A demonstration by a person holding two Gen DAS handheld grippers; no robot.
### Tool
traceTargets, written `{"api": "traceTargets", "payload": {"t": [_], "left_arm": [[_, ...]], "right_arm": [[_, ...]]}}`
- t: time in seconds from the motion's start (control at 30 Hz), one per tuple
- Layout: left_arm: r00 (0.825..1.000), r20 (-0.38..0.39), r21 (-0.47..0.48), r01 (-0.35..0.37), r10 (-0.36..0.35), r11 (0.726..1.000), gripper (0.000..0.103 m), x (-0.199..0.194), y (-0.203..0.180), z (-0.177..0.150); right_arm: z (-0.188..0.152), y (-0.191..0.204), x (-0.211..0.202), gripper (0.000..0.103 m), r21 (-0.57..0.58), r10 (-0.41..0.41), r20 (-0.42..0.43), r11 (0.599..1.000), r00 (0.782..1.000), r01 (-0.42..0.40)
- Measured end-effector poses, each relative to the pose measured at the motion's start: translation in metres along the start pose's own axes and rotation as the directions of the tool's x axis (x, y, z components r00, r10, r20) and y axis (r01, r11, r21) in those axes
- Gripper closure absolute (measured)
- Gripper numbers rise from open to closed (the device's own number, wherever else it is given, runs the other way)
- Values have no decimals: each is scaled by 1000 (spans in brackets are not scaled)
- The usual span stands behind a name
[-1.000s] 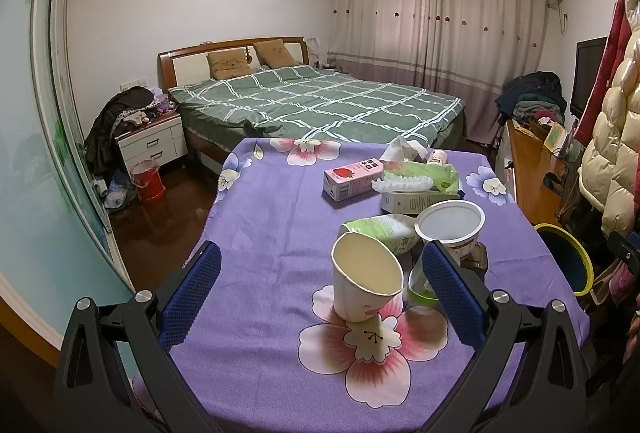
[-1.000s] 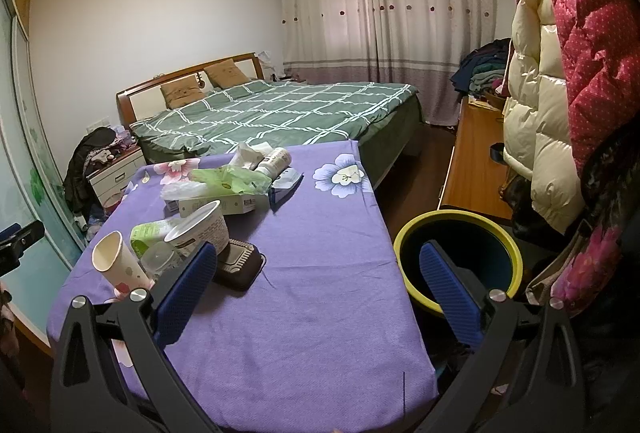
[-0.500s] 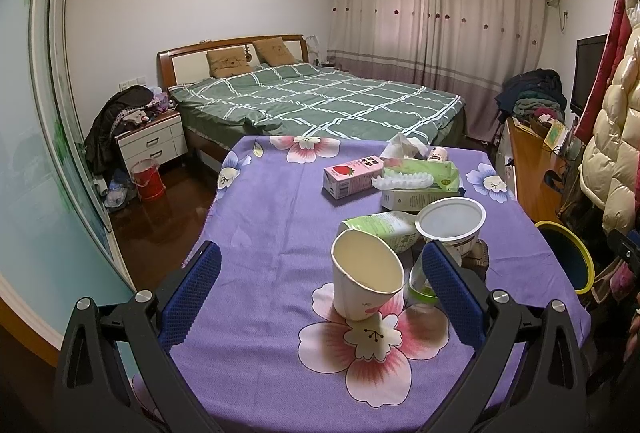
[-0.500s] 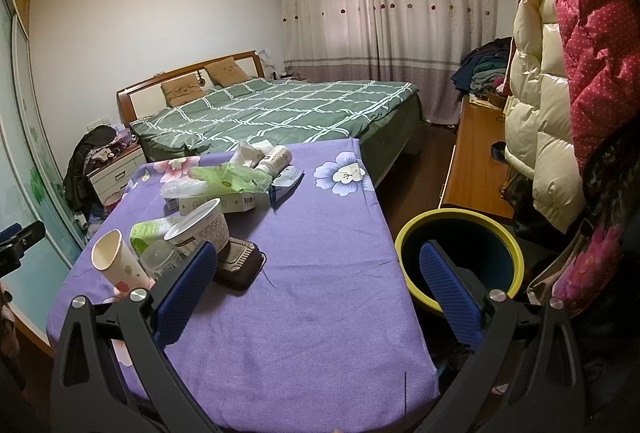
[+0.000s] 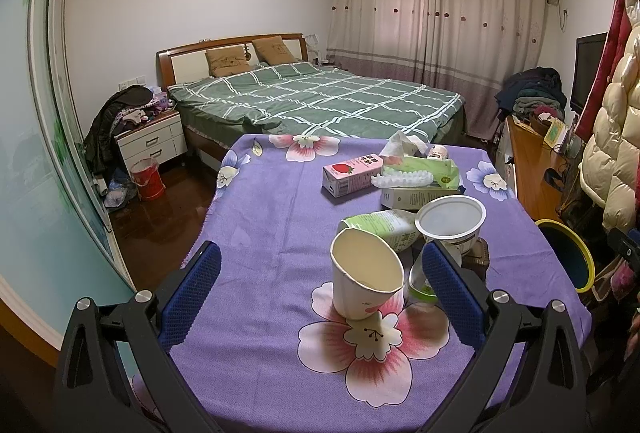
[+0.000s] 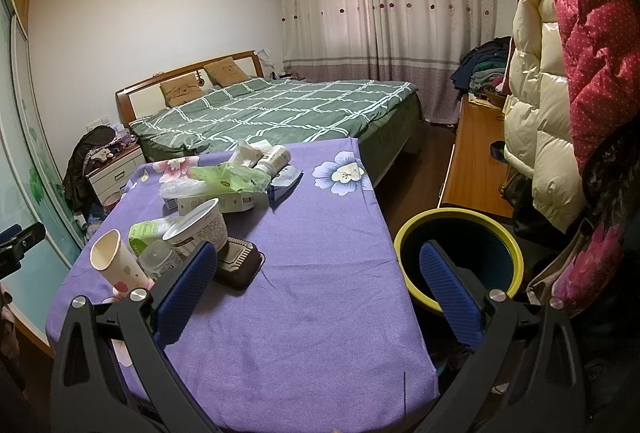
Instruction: Collect trash
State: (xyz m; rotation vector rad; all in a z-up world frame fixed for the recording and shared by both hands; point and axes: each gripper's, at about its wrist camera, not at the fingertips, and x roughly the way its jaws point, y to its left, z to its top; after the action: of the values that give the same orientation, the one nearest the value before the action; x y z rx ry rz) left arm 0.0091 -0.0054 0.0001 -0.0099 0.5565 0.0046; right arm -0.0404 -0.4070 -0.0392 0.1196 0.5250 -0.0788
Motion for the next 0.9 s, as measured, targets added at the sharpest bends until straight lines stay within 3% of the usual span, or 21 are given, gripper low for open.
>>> {"api": "traceTargets", "payload": {"t": [0.53, 0.9], "left_arm": [[999, 15, 0, -33, 33, 999, 4, 18, 8, -9], [998, 10, -3, -61, 61, 998, 4, 48, 22, 18]], "right_arm": [[8, 8, 27, 6, -28, 11, -29, 1000, 1000, -12], [46, 50, 97, 6, -99, 119, -68, 987, 990, -126]]}}
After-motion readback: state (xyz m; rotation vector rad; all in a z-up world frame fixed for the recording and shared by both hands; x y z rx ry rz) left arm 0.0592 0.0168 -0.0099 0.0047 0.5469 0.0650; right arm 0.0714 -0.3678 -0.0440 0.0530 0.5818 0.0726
